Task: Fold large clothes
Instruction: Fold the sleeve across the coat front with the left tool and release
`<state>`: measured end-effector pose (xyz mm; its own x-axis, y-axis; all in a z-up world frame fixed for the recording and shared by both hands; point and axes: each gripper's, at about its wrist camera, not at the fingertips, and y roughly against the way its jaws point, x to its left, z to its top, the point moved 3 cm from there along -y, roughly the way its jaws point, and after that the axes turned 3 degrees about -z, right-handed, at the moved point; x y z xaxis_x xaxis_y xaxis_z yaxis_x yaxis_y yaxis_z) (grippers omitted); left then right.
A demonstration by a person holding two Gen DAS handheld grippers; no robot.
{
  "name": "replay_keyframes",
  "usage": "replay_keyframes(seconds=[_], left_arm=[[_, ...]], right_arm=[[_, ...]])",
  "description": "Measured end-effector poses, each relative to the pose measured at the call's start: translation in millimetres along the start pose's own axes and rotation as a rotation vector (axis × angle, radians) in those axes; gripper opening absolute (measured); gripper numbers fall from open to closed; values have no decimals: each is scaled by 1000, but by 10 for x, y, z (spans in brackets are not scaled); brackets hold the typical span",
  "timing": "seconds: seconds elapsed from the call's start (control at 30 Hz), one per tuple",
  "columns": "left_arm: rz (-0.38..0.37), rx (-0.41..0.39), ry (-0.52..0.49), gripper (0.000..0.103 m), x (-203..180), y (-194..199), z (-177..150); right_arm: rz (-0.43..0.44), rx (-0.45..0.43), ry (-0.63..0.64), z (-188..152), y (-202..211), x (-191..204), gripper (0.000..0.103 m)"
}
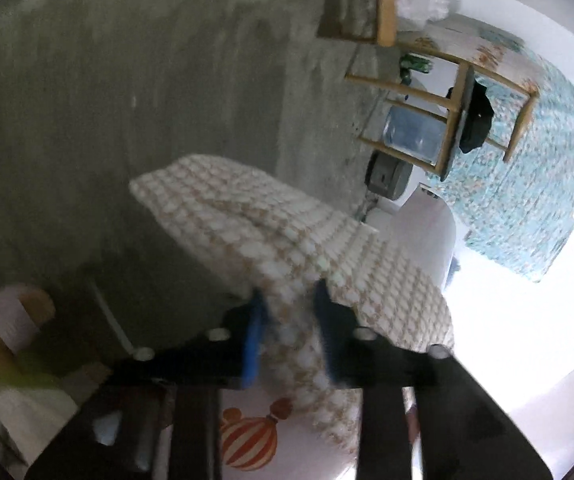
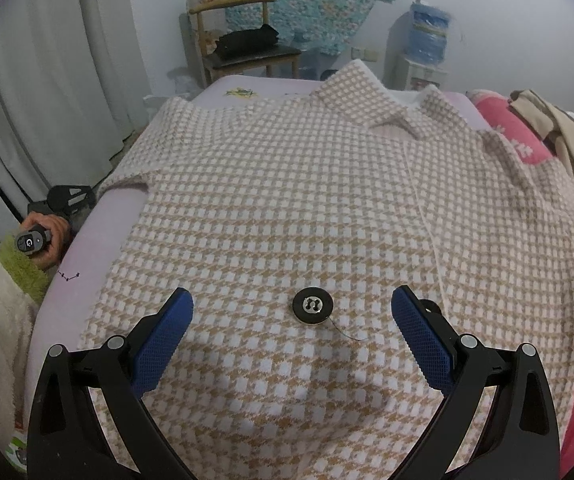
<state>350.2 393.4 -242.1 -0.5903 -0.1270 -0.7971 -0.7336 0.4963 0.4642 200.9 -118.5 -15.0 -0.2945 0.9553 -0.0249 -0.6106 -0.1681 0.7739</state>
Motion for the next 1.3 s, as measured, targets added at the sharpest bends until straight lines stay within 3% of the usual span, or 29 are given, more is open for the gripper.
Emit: replay_keyframes(seconds=[0.13,0.27,0.37,0.47,0.57,0.63,0.7,0.8,0.87,0.9,0.93,1.13,1.3], left_arm=[[47,-92,-165,6,-357,282,-41],[54,-187,-344,5,-875,586,-246],[67,-280,-566,5,-1448,810,-659],[52,-336,-869,4,-2117,952,-1477],[17,-295,-1122,4,-2498,884,-2309],[4,-223,-1317,5,-2647,720,-3023],[14,-147,-1464,5,-2621,502,-3587],[63,-1,-1603,9,-2360,111,-4170],[106,111,-1621,30,-2114,-159,-4348],[149,176,-1614,57,-1934,-328,-4395],[193,212,-1604,77,-1754,-459,-4411],[309,216,-1581,84,-1195,-719,-4268],[370,181,-1527,87,-880,-567,-4064]], right_arm=[[-4,-6,5,-3,42,0,95],[-11,-15,3,-30,112,-23,95],[-15,-23,-3,-36,165,-43,95],[-20,-33,-12,-54,227,-79,95],[-27,-43,-27,-68,286,-122,95],[-34,-48,-41,-95,336,-172,95],[-41,-51,-52,-116,370,-220,95],[-59,-54,-73,-180,425,-324,95],[-73,-51,-95,-226,448,-426,95],[-78,-48,-106,-251,456,-478,95],[-85,-44,-118,-278,460,-533,95],[-111,-3,-174,-417,411,-814,95],[-123,30,-184,-456,287,-871,95]])
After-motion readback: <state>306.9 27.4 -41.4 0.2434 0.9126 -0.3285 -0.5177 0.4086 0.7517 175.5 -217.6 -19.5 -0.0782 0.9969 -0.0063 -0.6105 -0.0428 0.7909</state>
